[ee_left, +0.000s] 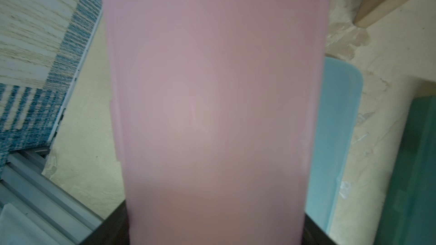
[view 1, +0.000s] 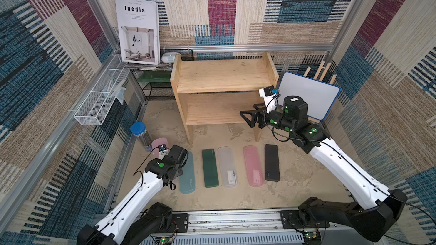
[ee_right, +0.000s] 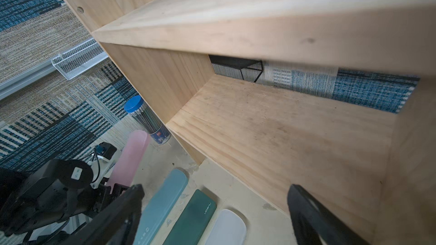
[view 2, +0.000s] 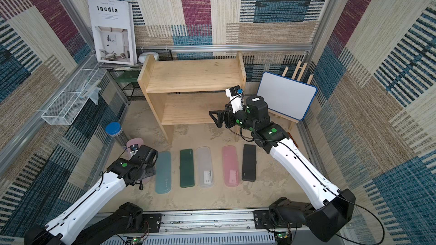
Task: Remove the pencil cases from the shelf
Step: Place the pencil case at the center of the board.
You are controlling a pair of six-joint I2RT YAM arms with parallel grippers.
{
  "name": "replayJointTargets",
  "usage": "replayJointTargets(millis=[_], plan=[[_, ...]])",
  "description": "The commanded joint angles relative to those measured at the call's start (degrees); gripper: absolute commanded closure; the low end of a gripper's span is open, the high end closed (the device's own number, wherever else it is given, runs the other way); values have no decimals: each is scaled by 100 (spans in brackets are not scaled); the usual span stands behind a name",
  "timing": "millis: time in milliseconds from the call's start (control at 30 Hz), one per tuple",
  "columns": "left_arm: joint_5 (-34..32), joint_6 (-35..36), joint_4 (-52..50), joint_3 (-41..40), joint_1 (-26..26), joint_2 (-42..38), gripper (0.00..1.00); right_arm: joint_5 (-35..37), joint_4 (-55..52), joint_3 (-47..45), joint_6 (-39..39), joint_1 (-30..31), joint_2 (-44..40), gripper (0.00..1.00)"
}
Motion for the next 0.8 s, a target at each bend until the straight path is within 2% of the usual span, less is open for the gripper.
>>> replayJointTargets(millis=[0, 167, 500, 767], plan=[[787, 469, 462, 99, 293, 523, 40, -181, 126, -32, 72, -60, 34, 0], [785, 528, 463, 223, 403, 1353, 36, -179, 93, -112, 101, -141, 17, 0], [723, 411, 435, 185, 784, 1622, 33, -525, -5, -146, 222, -253, 214, 0], [407, 192, 150, 266, 806, 1845, 10, -702, -40, -181, 209, -273, 281, 0]])
